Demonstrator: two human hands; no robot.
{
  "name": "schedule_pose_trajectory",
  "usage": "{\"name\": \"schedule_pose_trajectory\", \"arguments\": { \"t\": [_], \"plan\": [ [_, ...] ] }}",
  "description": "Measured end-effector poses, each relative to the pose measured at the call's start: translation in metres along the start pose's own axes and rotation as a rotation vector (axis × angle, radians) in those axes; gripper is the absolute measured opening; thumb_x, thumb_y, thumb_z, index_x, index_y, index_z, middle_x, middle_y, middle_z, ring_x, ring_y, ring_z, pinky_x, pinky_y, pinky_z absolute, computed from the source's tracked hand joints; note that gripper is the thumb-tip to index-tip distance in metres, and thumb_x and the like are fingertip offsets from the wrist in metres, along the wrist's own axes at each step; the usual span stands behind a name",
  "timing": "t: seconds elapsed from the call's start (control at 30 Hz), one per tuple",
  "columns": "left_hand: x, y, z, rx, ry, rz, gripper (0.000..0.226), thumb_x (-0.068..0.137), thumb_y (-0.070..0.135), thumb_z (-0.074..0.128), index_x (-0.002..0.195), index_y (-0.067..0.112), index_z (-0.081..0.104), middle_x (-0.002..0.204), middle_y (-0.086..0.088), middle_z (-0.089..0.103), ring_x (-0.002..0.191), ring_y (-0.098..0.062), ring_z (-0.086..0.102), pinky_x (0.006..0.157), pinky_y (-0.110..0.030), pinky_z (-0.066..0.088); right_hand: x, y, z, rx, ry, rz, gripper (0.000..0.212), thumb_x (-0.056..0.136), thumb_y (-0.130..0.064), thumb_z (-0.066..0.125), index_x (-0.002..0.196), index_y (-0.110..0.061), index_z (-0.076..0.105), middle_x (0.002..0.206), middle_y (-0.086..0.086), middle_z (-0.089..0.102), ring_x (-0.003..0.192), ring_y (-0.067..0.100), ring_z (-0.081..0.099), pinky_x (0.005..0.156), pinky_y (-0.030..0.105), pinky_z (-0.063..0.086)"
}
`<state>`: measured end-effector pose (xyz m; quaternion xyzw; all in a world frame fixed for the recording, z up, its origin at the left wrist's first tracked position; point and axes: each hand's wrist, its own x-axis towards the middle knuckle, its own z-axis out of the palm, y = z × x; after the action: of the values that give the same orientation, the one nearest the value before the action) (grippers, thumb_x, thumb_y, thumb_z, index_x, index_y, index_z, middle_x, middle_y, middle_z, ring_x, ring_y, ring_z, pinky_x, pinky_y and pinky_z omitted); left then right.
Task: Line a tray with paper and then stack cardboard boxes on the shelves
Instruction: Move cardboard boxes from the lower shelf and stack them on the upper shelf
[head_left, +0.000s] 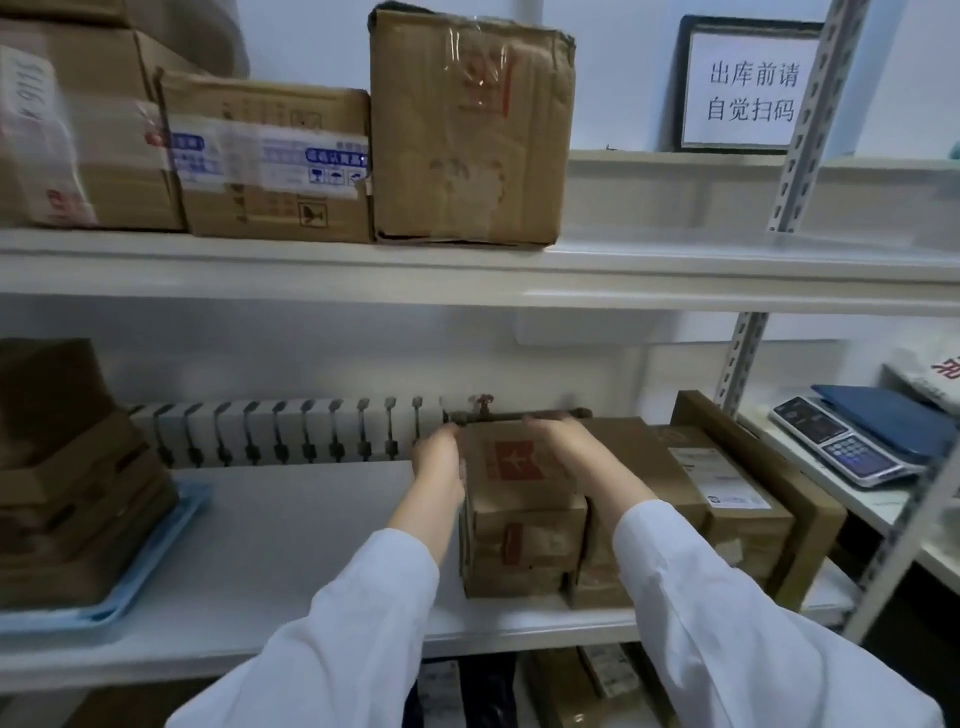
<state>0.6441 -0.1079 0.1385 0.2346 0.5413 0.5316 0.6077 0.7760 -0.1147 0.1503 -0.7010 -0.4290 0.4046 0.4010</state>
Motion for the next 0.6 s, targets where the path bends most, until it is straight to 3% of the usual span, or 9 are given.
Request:
{"name": "schedule_pose_trajectory", "arguments": {
  "t": [0.1,0.13,0.2,0.27,0.33,0.4,0.47,0.53,0.6],
  "plan": [
    [-0.001,-0.022,-0.007,0.081,-0.009,-0.054,0.038,0.095,0.017,0.049,0.129,0.000,0.051,0.121,-0.015,0.060,0.086,-0.024,0.062,0.056,-0.022,0.045,0.010,0.021,0.007,-0.007,-0.042,0.015,0.064,0.090,-0.042,0.056,0.140,-0.006,0.040,0.139,0.011,0.049,0.123,0.029,0.050,0.095,0.032,0.042],
    [-0.005,-0.026,-0.009,0.114,-0.019,-0.080,0.039,0.095,0.017,0.049,0.129,-0.002,0.050,0.120,-0.017,0.060,0.087,-0.026,0.061,0.062,-0.022,0.048,0.014,0.026,0.008,-0.003,-0.056,0.009,0.068,0.086,-0.047,0.058,0.140,-0.008,0.041,0.139,0.010,0.050,0.123,0.028,0.051,0.101,0.035,0.041],
    [-0.014,-0.034,-0.012,0.183,-0.069,-0.137,0.033,0.096,0.018,0.050,0.124,-0.001,0.051,0.083,-0.016,0.062,0.061,-0.022,0.052,0.052,-0.019,0.047,0.031,0.044,0.013,0.003,-0.070,0.003,0.078,0.075,-0.055,0.061,0.138,-0.012,0.046,0.137,0.008,0.053,0.123,0.026,0.051,0.107,0.041,0.039],
    [-0.019,-0.041,-0.014,0.238,-0.117,-0.197,0.021,0.095,0.023,0.052,0.107,0.005,0.051,0.053,-0.011,0.056,0.052,-0.021,0.050,0.044,-0.025,0.044,0.053,0.064,0.017,0.003,-0.079,0.012,0.091,0.058,-0.064,0.063,0.134,-0.017,0.050,0.135,0.006,0.055,0.122,0.027,0.051,0.107,0.043,0.038],
    [-0.018,-0.049,-0.016,0.266,-0.173,-0.276,0.031,0.094,0.031,0.053,0.085,0.002,0.050,0.053,-0.013,0.056,0.059,-0.023,0.050,0.056,-0.031,0.045,0.044,0.060,0.017,0.008,-0.048,0.036,0.101,0.045,-0.071,0.061,0.132,-0.022,0.052,0.135,0.007,0.054,0.122,0.030,0.050,0.106,0.045,0.038],
    [-0.005,-0.059,-0.020,0.254,-0.206,-0.330,0.042,0.091,0.044,0.054,0.077,0.004,0.055,0.070,-0.014,0.058,0.069,-0.026,0.053,0.074,-0.037,0.048,0.041,0.057,0.014,0.016,-0.007,0.078,0.095,0.054,-0.065,0.063,0.135,-0.019,0.048,0.137,0.008,0.050,0.124,0.032,0.047,0.107,0.046,0.038],
    [0.003,-0.064,-0.023,0.283,-0.231,-0.355,0.058,0.081,0.061,0.056,0.103,0.008,0.063,0.093,-0.017,0.064,0.091,-0.032,0.059,0.096,-0.046,0.044,0.024,0.043,0.011,0.035,0.035,0.105,0.082,0.066,-0.056,0.063,0.136,-0.017,0.046,0.136,0.008,0.050,0.123,0.032,0.048,0.105,0.043,0.039],
    [0.014,-0.070,-0.027,0.326,-0.249,-0.382,0.092,0.068,0.076,0.056,0.132,0.011,0.050,0.127,-0.020,0.056,0.123,-0.039,0.046,0.110,-0.057,0.023,0.021,0.039,0.009,0.088,0.033,0.125,0.067,0.079,-0.047,0.061,0.135,-0.013,0.047,0.132,0.008,0.054,0.120,0.030,0.050,0.101,0.039,0.042],
    [0.026,-0.074,-0.030,0.341,-0.273,-0.415,0.113,0.056,0.084,0.057,0.142,0.013,0.038,0.143,-0.021,0.042,0.135,-0.044,0.030,0.109,-0.065,0.007,0.021,0.040,0.008,0.130,0.025,0.132,0.054,0.088,-0.038,0.058,0.133,-0.009,0.048,0.127,0.009,0.056,0.114,0.028,0.053,0.097,0.038,0.045]
  ]
}}
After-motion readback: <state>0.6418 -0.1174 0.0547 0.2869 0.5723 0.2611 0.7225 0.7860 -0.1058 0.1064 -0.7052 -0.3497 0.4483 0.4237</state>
